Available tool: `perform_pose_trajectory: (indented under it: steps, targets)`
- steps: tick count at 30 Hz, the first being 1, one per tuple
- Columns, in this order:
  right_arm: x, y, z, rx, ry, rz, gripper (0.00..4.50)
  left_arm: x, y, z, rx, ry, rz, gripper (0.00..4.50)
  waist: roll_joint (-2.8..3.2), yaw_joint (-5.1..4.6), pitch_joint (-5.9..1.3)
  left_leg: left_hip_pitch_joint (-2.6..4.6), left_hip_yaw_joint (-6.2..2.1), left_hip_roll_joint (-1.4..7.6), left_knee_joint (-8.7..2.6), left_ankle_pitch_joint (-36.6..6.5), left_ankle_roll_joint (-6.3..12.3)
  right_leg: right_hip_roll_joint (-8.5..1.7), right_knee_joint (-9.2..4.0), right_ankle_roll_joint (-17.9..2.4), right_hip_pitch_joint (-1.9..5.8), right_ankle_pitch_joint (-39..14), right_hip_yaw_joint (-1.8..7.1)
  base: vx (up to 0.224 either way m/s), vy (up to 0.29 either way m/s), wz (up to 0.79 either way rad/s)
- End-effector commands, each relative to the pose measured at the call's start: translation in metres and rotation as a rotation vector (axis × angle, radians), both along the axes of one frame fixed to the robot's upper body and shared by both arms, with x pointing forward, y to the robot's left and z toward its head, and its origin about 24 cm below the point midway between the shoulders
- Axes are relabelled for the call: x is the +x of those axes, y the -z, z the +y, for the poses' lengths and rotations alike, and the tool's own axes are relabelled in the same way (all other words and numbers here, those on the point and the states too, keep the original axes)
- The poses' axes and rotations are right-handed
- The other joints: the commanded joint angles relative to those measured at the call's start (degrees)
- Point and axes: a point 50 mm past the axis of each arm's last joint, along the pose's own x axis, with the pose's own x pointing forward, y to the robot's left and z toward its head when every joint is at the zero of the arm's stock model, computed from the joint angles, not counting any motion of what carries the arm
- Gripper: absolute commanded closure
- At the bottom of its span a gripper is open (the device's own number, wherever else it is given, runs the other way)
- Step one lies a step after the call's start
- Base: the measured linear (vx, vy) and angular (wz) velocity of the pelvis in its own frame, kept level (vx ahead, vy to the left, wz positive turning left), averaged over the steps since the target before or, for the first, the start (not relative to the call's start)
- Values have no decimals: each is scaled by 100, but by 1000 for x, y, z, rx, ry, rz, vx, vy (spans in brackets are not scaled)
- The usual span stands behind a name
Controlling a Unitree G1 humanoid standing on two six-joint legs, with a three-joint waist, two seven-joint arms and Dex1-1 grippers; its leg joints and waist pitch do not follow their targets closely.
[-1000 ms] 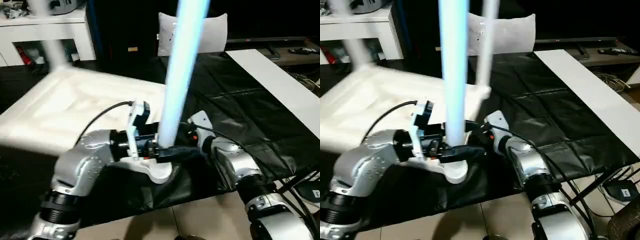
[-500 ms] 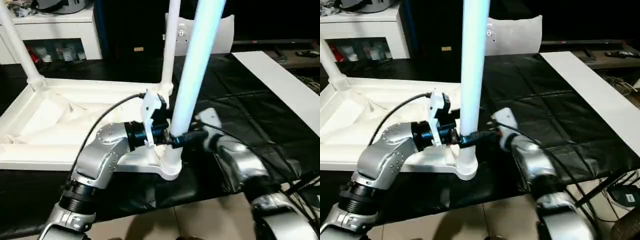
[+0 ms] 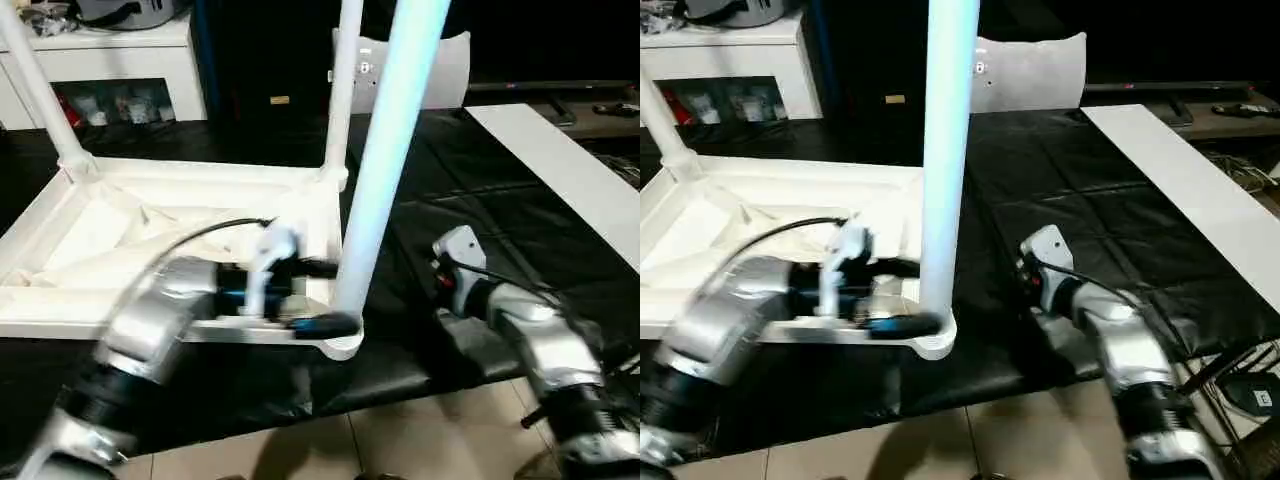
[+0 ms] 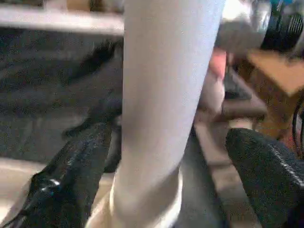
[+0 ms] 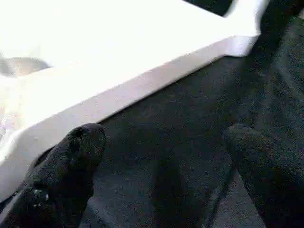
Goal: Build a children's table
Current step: Rotate table base, then rotate leg to tighten
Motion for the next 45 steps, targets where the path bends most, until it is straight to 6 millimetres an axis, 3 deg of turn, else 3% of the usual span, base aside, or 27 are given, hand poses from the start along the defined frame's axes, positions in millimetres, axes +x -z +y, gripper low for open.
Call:
perform_pose_trajectory:
  steps: [1, 6, 9, 10, 22, 30, 36, 41, 43, 45]
  targets:
    - [-5, -8, 1, -8, -78, -9, 0, 4, 2, 4, 91, 28, -45, 69, 30, 26, -355, -10, -43, 110, -409, -1358, 245, -338, -559, -268, 330, -2758, 339, 0, 0, 0]
    - [-16, -17, -2, 10, -175, 0, 0, 14, 9, 13, 197, 37, -80, 97, 13, 53, -371, -24, -41, 106, -402, -1248, 299, -344, -565, -231, 341, -2692, 336, 0, 0, 0]
    - [-21, -18, -3, 14, -227, 20, 0, 19, 13, 16, 235, 55, -84, 117, 12, 68, -381, -40, -46, 122, -403, -1186, 286, -359, -543, -331, 346, -2573, 333, 0, 0, 0]
    - [-22, -18, -3, 15, -235, 24, 0, 19, 14, 16, 241, 59, -77, 140, 18, 73, -377, -28, -45, 118, -399, -1202, 290, -359, -544, -341, 342, -2587, 332, 0, 0, 0]
    - [-33, -21, -1, 44, -276, 52, 0, 16, 22, 31, 268, 103, -9, 235, 18, 105, -359, -18, -53, 129, -413, -1295, 237, -387, -580, -312, 333, -2817, 316, 0, 0, 0]
    - [-35, -21, 2, 49, -287, 63, 0, 17, 33, 41, 327, 82, -20, 303, 17, 189, -367, -6, -49, 131, -420, -1241, 216, -385, -586, -235, 328, -2771, 315, 0, 0, 0]
    - [-35, -21, 2, 52, -294, 71, 0, 17, 35, 43, 323, 84, -32, 347, 3, 198, -369, -11, -49, 145, -424, -1240, 204, -405, -569, -316, 333, -2672, 327, 0, 0, 0]
    - [-36, -20, 3, 56, -299, 75, 0, 18, 37, 44, 326, 87, -35, 386, -5, 192, -349, 0, -46, 125, -416, -1332, 199, -406, -625, -195, 321, -2982, 302, 0, 0, 0]
    - [-35, -20, 3, 57, -302, 77, 0, 18, 38, 45, 342, 96, -40, 424, -6, 189, -347, 7, -51, 128, -418, -1366, 194, -406, -640, -142, 314, -3070, 290, 0, 0, 0]
    - [-35, -20, 3, 57, -302, 77, 0, 18, 38, 46, 353, 101, -43, 428, 5, 184, -337, 14, -57, 124, -419, -1415, 188, -408, -660, -94, 313, -3151, 279, 0, 0, 0]
